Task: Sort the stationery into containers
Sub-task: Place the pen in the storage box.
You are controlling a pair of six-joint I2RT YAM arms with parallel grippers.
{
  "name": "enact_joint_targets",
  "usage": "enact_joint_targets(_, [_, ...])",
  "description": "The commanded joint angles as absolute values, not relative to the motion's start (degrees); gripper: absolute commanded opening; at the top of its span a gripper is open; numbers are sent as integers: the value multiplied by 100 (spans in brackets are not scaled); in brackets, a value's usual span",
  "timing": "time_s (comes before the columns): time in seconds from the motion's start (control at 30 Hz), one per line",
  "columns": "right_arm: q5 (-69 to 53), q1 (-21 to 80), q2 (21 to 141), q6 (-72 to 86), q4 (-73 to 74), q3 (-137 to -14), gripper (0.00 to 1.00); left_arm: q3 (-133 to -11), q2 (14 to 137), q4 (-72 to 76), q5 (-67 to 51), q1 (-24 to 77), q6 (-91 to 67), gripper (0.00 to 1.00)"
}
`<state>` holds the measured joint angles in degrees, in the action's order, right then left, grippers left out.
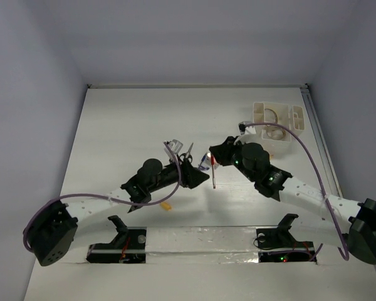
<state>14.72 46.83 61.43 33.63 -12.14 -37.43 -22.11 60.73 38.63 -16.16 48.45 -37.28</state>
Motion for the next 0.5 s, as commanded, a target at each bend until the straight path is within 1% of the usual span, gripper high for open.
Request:
enact_joint_targets(0.0, [1442,4649,6135,3296,-1582,-3946,0,-2443,6564,4833,-2039,4922,-3963,55])
enact_joint_targets(0.13, [1398,4649,6108,3375,-1635,-3885,0,-2636,7127,5422,-2276,5036,-4122,53])
enact_joint_targets(0.33, [1336,4649,6021,3410,-1749,-3771,0,-2900,7681,5686,-2232,5150,-4175,45])
enact_joint_targets(0.4, [1327,4649,6029,3436,-1775,-3718,0,-2979,7725,5704,-2224,5203,-4175,39])
enact_joint_targets(0.43, [1318,4649,6021,3454,-1793,-3692,0,-3006,7743,5669,-2180,5203,-4157,34])
enact_joint_targets(0.47, [1318,4649,6003,3463,-1810,-3674,0,-3032,7752,5617,-2145,5203,-4131,23])
